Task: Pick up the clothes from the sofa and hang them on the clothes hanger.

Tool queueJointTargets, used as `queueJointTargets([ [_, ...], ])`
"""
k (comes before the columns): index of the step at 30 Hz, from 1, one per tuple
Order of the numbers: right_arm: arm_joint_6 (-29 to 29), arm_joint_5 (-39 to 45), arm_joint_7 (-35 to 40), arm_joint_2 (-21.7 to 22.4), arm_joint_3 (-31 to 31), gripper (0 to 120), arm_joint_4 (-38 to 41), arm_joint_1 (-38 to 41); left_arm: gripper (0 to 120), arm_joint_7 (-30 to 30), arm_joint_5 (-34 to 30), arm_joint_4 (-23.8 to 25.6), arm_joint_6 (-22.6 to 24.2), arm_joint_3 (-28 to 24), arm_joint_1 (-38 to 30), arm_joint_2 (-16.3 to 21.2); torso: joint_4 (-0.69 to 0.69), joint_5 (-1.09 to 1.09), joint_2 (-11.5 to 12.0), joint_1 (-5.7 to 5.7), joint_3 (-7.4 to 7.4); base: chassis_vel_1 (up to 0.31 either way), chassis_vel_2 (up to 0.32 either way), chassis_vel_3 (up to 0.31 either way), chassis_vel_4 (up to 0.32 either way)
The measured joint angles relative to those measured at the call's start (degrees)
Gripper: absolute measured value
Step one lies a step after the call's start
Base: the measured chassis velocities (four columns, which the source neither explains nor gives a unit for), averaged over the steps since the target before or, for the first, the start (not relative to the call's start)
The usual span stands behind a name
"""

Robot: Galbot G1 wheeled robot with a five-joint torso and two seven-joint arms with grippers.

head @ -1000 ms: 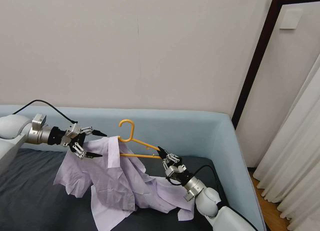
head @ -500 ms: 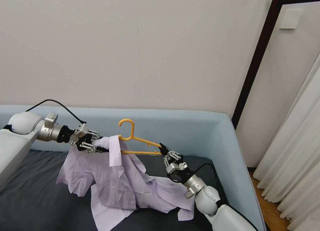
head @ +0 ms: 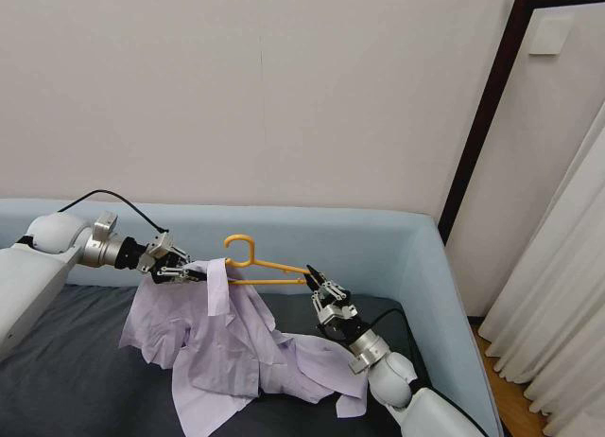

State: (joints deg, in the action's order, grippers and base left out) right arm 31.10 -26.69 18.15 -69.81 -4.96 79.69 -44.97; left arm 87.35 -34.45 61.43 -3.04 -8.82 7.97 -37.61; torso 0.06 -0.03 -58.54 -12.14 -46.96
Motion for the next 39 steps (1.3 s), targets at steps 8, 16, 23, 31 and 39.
queueJointTargets([
  [8, 14.92, 24.06, -15.39, 0.74, -1.90, 59, 1.97, -2.24, 7, -2.46, -0.60, -2.24, -0.16, 1.02, -0.21, -0.85, 0.00, -0.01, 0.00, 0.01, 0.00, 0.000, 0.000, 0.000, 0.000],
  [16, 12.48, 37.35, -26.56, 1.93, -5.16, 81, -1.76, -3.44, 7, -3.38, -1.36, -2.18, -0.22, 2.08, -0.36, -0.48, 0.01, -0.01, 0.00, 0.01, 0.00, 0.000, 0.000, 0.000, 0.000],
  [23, -5.30, 69.96, -27.89, 1.66, -10.99, 100, -3.09, -2.11, 7, -3.73, -3.49, 0.85, -0.24, 2.64, 0.59, 0.99, 0.01, 0.00, 0.00, 0.01, 0.00, 0.000, 0.000, 0.000, 0.000],
  [31, -14.68, 92.84, -34.13, 0.43, -11.72, 100, -0.02, -0.85, 7, -4.16, -3.89, 2.51, -0.26, 3.77, 2.47, 1.22, 0.00, -0.01, 0.00, 0.01, 0.01, 0.000, 0.000, 0.000, 0.000],
  [39, -21.68, 99.23, -34.13, -1.88, -10.81, 100, -0.52, -0.45, 7, -4.17, -3.89, 2.43, -0.52, 4.05, 2.59, 0.47, 0.01, -0.01, 0.00, 0.01, 0.00, 0.000, 0.000, 0.000, 0.000],
])
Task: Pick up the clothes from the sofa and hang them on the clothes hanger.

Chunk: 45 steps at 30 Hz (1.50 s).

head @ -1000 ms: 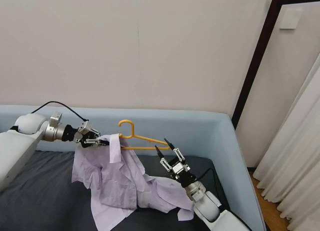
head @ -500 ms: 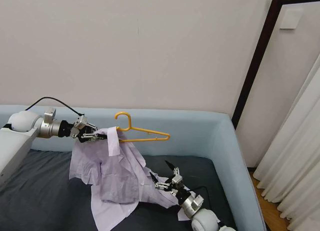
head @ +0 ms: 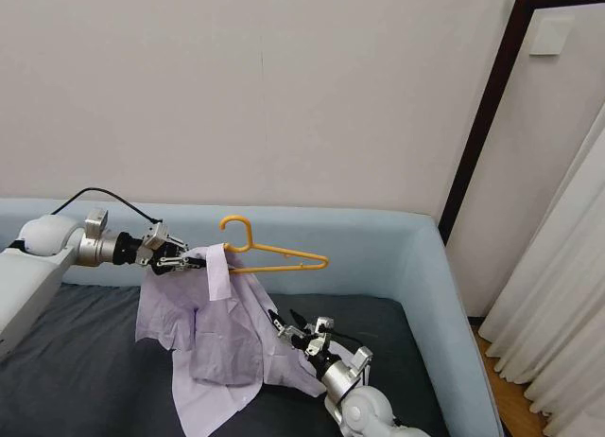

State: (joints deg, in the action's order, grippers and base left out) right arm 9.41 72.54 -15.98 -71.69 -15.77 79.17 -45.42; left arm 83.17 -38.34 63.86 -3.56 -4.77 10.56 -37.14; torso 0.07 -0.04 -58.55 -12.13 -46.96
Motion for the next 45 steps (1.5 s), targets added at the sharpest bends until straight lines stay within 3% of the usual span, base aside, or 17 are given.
queueJointTargets([
  [8, -1.81, 0.94, -0.50, -2.54, 1.83, 100, -3.61, 0.03, 7, 0.01, -0.51, -0.15, -0.72, 0.01, -0.30, -0.26, 0.00, 0.00, 0.00, 0.00, 0.00, 0.000, 0.000, 0.000, 0.000],
  [12, -1.79, -0.28, -1.75, -3.53, 2.18, 90, -4.79, -0.19, 7, 0.07, -0.57, -0.19, -0.87, 0.01, -0.45, -0.30, 0.00, 0.01, 0.00, 0.00, 0.00, 0.000, 0.000, 0.000, 0.000],
  [22, -0.45, -1.97, -2.57, -4.67, 2.51, 45, -6.31, 0.17, 7, 0.23, -0.90, 0.00, -1.12, 0.02, -0.60, 0.40, -0.01, 0.01, 0.00, 0.00, 0.00, 0.000, 0.000, 0.000, 0.000],
  [35, 1.49, -3.00, -6.43, -3.70, 3.27, 0, -6.76, 0.46, 7, 0.33, -0.51, -1.49, -2.11, 0.05, -0.52, -0.24, 0.00, 0.01, 0.00, 0.00, 0.00, 0.000, 0.000, 0.000, 0.000],
  [45, 3.33, -5.60, -7.92, -0.05, 6.86, 0, -1.96, -0.25, 7, 0.19, -1.18, -2.52, -3.08, 0.26, -0.58, -0.75, -0.01, 0.02, -0.01, 0.00, 0.00, 0.000, 0.000, 0.000, 0.000],
])
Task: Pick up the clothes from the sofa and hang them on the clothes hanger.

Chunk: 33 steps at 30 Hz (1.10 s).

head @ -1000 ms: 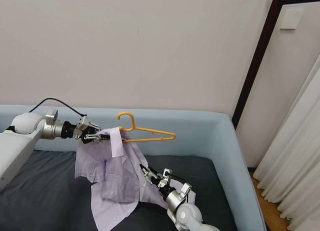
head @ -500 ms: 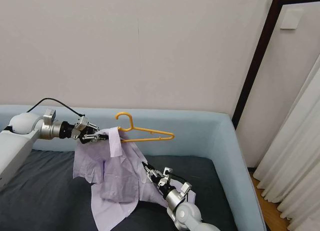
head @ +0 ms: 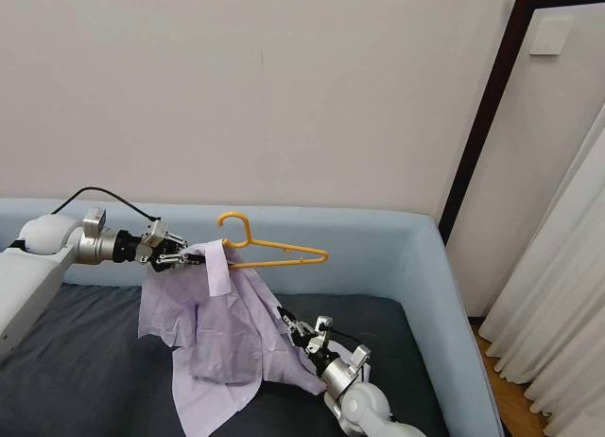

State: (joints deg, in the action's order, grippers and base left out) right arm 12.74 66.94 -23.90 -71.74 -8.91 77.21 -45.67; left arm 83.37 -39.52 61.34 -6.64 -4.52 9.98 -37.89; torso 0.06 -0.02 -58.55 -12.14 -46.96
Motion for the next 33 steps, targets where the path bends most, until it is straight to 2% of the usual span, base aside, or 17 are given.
queueJointTargets([
  [3, -0.18, -1.23, 4.59, 4.33, 3.52, 0, 5.85, 0.37, 7, -0.01, -2.15, 0.05, -0.22, 0.15, 0.40, -0.15, 0.01, -0.01, 0.00, 0.00, 0.00, 0.000, 0.000, 0.000, 0.000],
  [14, -3.32, -2.98, 12.91, 13.51, 9.19, 0, 19.90, 2.16, 7, -0.17, -5.32, 2.16, -0.41, 0.22, 0.47, -0.19, 0.00, -0.01, 0.00, 0.00, 0.00, 0.000, 0.000, 0.000, 0.000],
  [20, -3.64, -7.84, 13.06, 15.71, 10.12, 0, 21.71, 2.62, 7, -1.12, -4.71, 2.93, -0.42, -0.14, -0.23, -0.11, 0.01, -0.01, 0.00, 0.00, 0.00, 0.000, 0.000, 0.000, 0.000],
  [25, -2.64, -15.09, 10.59, 18.01, 11.04, 0, 22.76, 4.01, 7, -3.08, -2.60, 3.64, -0.62, -0.19, -0.93, 0.38, 0.00, -0.01, 0.00, 0.00, 0.00, 0.000, 0.000, 0.000, 0.000],
  [33, -1.68, -14.85, 7.76, 20.60, 11.95, 0, 28.63, 4.34, 7, -4.44, -0.27, 4.07, -0.83, -0.17, -1.34, 0.62, 0.00, -0.02, 0.00, 0.00, 0.00, 0.000, 0.000, 0.000, 0.000],
])
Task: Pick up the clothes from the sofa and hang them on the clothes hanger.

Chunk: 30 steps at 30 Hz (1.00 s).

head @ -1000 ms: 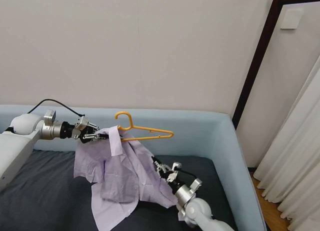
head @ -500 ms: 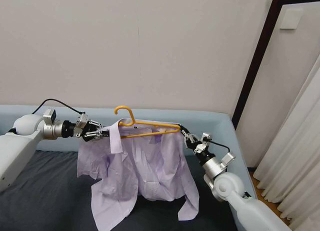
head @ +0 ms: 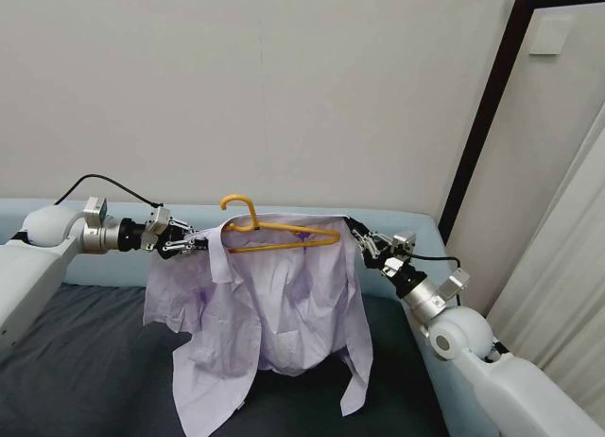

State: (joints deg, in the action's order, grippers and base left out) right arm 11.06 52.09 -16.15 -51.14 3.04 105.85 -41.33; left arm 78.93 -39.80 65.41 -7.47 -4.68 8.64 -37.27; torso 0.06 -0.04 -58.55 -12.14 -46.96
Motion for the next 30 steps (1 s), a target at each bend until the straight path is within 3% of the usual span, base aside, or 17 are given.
queueJointTargets([
  [8, -0.45, 1.89, -2.14, 2.98, -1.66, 0, 7.32, -3.01, 7, -3.72, 2.04, 0.98, -0.55, 0.17, 0.92, 0.00, 0.00, 0.00, 0.00, 0.00, 0.00, 0.000, 0.000, 0.000, 0.000],
  [17, -1.72, 5.02, -0.94, 3.00, -5.22, 0, 9.15, -4.95, 7, -4.99, 2.30, 1.12, -0.56, 0.25, 0.98, -0.14, 0.01, 0.00, 0.00, 0.00, 0.00, 0.000, 0.000, 0.000, 0.000],
  [25, -5.93, 20.11, 6.68, 2.17, -9.94, 0, 14.22, -5.01, 7, -5.03, 2.34, -0.72, -0.86, 0.54, 0.27, -0.33, 0.01, 0.00, 0.01, 0.00, 0.00, 0.000, 0.000, 0.000, 0.000],
  [30, -6.28, 24.15, 6.48, 0.76, -11.11, 0, 14.90, -3.42, 7, -5.33, 3.31, -1.16, -1.37, 0.94, 1.06, -0.75, 0.00, 0.01, 0.01, 0.00, 0.00, 0.000, 0.000, 0.000, 0.000],
])
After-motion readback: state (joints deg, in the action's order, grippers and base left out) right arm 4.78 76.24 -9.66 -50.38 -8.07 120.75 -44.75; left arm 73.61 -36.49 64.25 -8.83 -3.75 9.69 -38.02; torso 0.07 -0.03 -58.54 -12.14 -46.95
